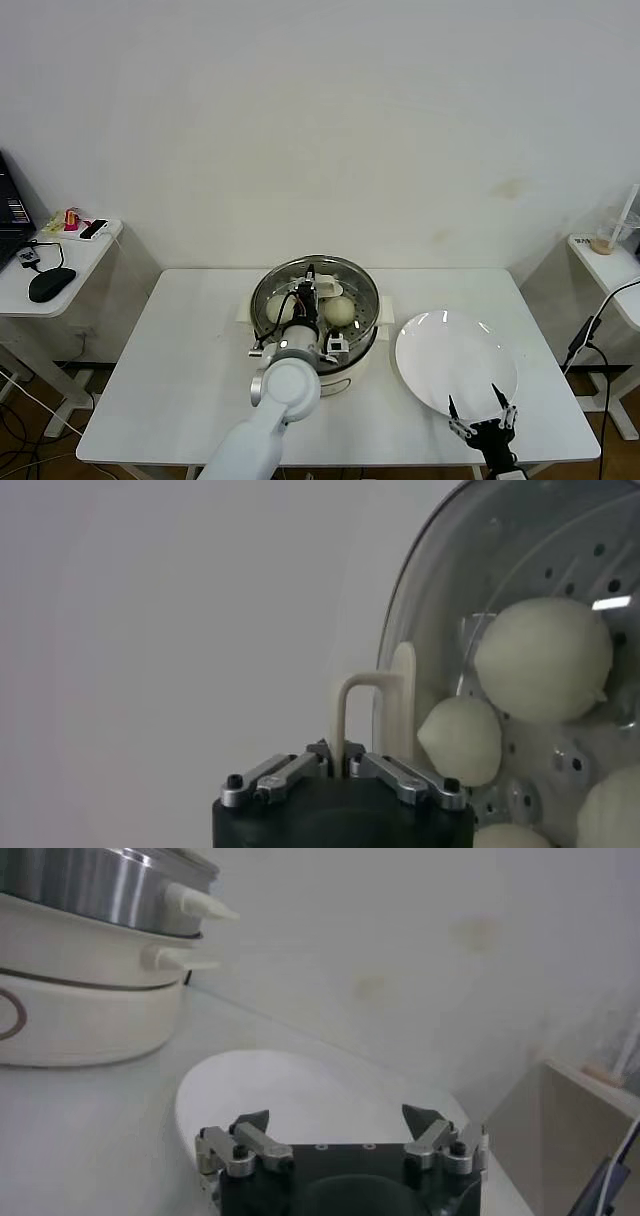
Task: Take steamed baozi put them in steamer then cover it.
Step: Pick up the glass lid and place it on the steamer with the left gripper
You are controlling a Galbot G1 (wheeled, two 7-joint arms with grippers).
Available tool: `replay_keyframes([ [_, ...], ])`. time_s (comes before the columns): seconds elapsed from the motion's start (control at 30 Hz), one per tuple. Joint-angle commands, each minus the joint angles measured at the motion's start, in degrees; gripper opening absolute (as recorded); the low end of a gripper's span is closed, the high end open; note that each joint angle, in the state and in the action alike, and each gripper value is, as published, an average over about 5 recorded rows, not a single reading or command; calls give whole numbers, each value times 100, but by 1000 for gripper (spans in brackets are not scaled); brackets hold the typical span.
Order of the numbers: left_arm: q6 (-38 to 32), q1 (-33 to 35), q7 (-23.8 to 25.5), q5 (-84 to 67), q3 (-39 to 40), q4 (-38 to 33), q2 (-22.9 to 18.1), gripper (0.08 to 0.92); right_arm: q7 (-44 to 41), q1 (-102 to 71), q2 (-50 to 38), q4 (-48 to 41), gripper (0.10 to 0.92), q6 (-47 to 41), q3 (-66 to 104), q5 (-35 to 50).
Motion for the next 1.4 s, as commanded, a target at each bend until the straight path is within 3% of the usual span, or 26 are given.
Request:
replay_keyframes([
  [0.03, -9, 24, 30, 61, -1, -17, 16, 141, -1, -1, 4, 3, 823, 1, -4, -13],
  [0.5, -86, 82, -81, 154, -34, -89, 2, 156, -11, -16, 1, 3, 823, 7, -31, -59],
  [0.6, -111, 125, -90, 184, -29, -238, 58, 220, -13, -15, 7, 8, 823, 3, -40, -74],
  [0.8, -131, 390, -81, 59, 7, -728, 268, 428, -17, -28, 30, 18, 823, -3, -49, -128],
  [1.1, -290, 1321, -282, -665, -58, -1846, 718, 688, -9, -106, -6, 49, 823, -5, -60, -155],
  [1.23, -486, 1928, -710, -1350, -325, -2503, 931, 787, -10, -135, -74, 41, 823, 10, -85, -112],
  [1.4, -736, 2800, -2039, -3940, -1217, -2986, 1257, 821, -6, -110, -96, 32, 823, 50, -164, 136],
])
